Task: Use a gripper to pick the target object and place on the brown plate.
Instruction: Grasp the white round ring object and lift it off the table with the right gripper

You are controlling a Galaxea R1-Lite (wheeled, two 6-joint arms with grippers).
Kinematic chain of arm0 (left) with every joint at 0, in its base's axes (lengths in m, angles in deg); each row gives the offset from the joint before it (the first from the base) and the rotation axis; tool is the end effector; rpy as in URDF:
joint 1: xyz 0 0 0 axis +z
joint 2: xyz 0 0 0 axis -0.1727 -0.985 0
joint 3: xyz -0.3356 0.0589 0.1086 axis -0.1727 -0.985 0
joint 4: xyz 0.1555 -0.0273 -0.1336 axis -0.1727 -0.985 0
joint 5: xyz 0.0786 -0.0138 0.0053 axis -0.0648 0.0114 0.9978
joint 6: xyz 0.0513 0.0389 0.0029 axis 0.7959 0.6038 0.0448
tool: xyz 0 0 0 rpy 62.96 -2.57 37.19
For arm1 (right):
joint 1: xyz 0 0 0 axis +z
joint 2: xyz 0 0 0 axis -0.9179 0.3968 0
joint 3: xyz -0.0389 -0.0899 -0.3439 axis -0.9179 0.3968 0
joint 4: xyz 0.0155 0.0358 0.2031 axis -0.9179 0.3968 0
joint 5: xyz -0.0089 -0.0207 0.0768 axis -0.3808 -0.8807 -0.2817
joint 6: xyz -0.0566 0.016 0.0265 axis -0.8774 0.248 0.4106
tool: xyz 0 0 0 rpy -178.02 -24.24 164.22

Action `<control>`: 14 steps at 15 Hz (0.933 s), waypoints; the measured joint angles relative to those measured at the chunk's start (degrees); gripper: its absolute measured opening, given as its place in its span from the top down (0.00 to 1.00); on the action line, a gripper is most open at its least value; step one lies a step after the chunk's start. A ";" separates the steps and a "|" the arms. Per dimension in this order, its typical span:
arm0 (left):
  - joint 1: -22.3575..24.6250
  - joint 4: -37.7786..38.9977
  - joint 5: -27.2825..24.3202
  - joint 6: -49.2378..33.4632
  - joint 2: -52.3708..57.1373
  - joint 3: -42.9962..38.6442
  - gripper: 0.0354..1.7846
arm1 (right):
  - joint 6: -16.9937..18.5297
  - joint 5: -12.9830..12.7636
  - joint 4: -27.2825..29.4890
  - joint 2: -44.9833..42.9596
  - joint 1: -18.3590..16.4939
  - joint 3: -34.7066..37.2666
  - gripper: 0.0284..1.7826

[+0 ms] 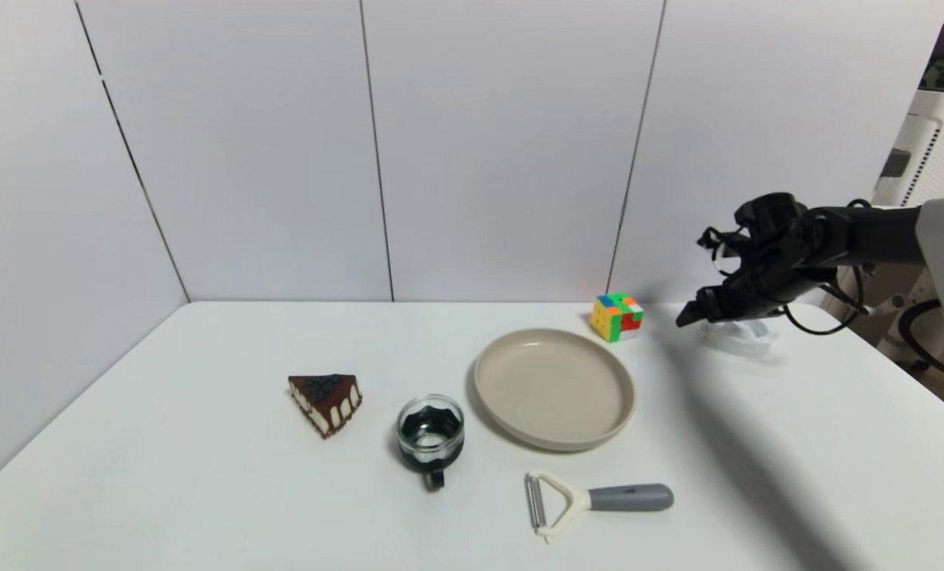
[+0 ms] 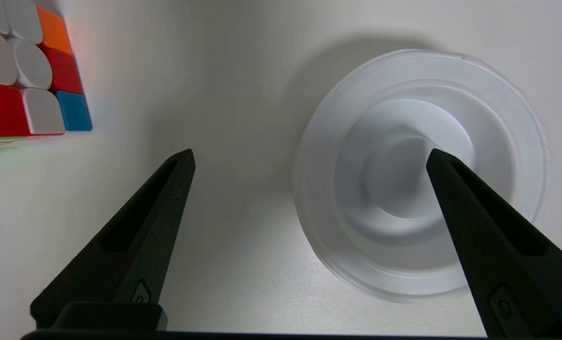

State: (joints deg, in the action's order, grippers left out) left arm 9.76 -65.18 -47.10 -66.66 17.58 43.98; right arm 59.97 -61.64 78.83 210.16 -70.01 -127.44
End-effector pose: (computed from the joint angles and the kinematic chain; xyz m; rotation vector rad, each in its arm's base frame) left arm -0.0205 0.0000 0.0762 -0.0163 -0.0026 -0.0037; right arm 0.5456 -0.0289 0.1166 -0.1079 0.9588 0.0784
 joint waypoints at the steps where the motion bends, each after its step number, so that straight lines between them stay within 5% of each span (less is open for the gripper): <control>1: 0.00 -0.02 0.00 0.01 0.00 0.00 0.06 | 0.00 0.04 -0.04 0.35 0.20 -0.02 0.05; 14: 0.00 0.00 -0.02 0.01 0.00 0.00 0.06 | -0.05 0.72 0.00 0.93 2.62 -0.05 0.05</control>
State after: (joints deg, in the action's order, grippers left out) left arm 9.76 -65.18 -47.12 -66.65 17.58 43.98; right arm 59.92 -60.92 78.83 211.08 -67.39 -127.49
